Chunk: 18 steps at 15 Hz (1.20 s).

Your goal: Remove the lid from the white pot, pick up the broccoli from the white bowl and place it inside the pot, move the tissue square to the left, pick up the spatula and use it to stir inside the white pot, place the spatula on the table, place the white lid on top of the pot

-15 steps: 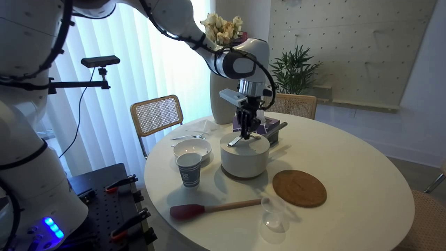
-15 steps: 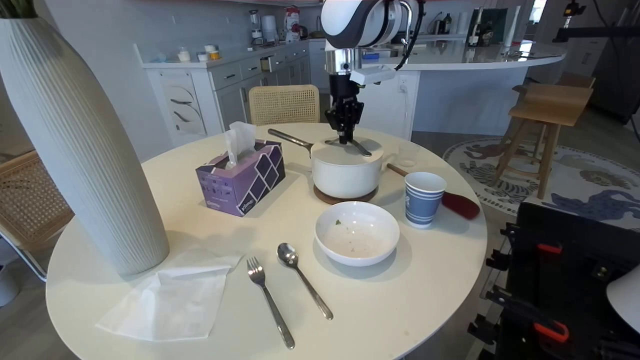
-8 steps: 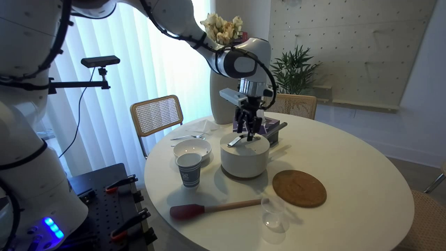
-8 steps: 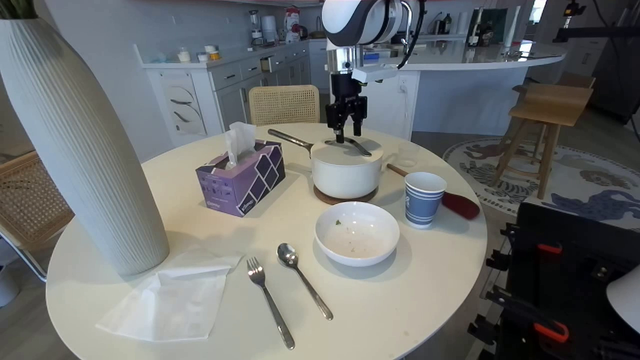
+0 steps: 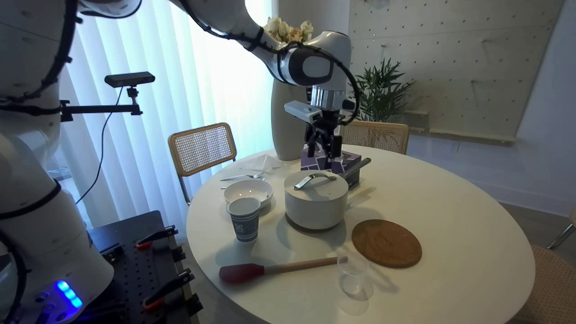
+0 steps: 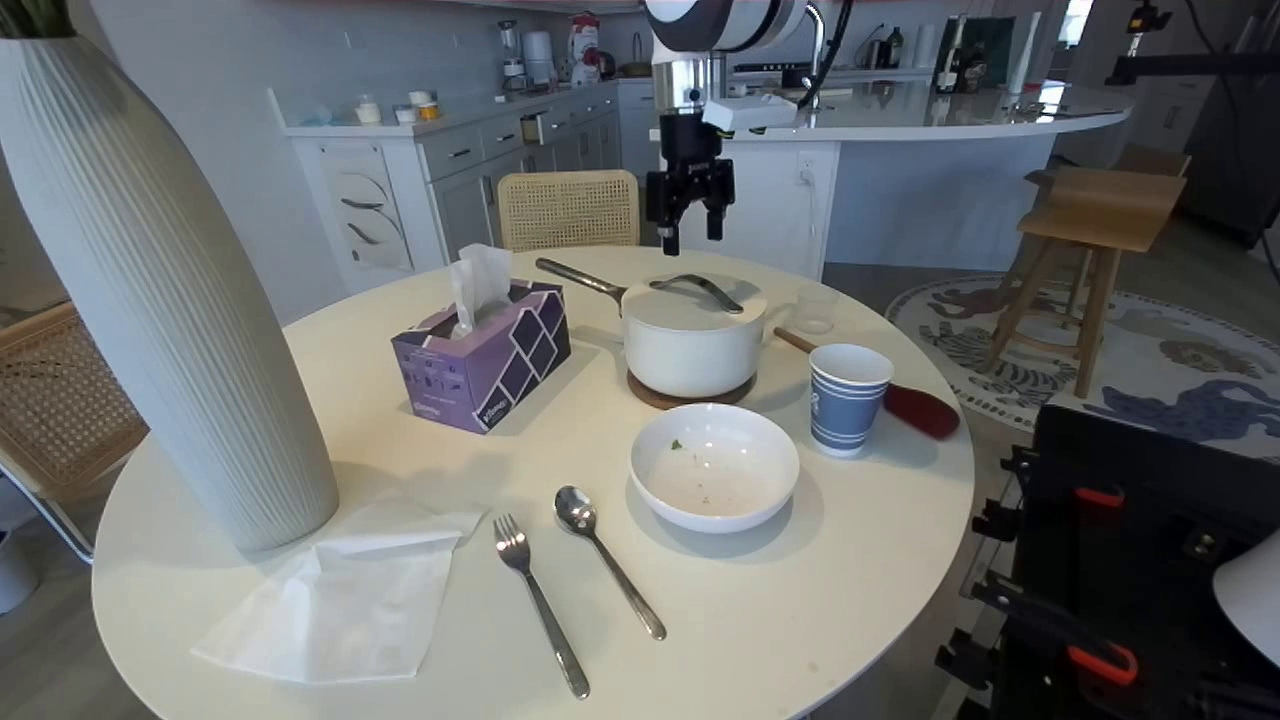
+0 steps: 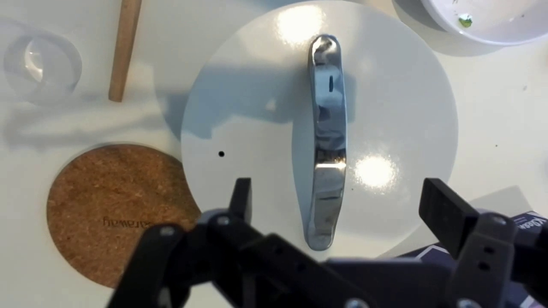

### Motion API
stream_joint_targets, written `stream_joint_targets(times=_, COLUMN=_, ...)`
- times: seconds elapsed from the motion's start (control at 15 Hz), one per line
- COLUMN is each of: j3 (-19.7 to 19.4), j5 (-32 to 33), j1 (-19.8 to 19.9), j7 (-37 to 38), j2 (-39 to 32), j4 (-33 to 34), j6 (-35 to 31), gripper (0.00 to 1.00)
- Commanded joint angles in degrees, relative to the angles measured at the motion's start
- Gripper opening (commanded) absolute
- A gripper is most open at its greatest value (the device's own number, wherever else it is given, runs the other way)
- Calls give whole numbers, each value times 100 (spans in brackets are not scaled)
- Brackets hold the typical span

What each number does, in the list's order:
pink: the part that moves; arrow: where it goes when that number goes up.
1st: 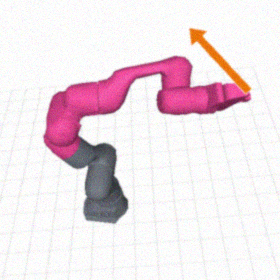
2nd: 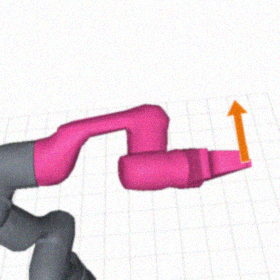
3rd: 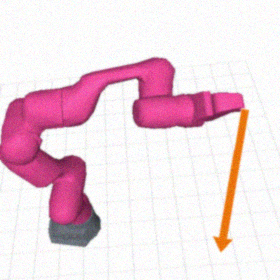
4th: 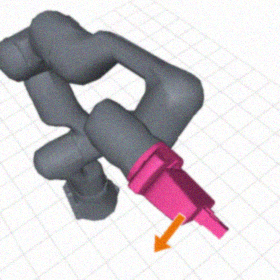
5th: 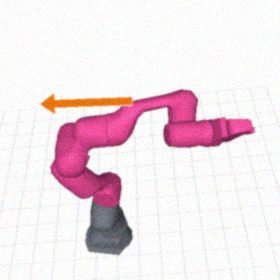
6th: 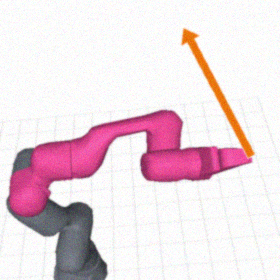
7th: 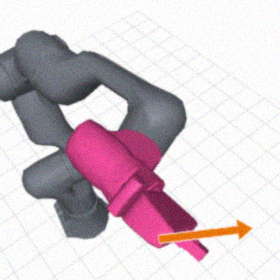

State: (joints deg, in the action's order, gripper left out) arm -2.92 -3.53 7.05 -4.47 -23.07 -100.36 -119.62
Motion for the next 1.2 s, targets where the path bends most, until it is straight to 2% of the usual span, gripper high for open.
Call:
stream_joint_targets(times=0.0, j3=3, j5=-20, j1=-21, j7=-47, j2=389, j4=-163, j6=185, gripper=100)
stream_joint_targets(times=0.33, j3=-3, j5=31, j1=-121, j7=90, j2=955, j4=-589, j6=85, gripper=100)
stream_joint_targets(times=0.4, j3=-21, j5=-4, j1=-65, j7=1, j2=499, j4=-170, j6=105, gripper=100)
stream_joint_targets(times=1.13, j3=-28, j5=-3, j1=-66, j7=3, j2=484, j4=-203, j6=99, gripper=100)
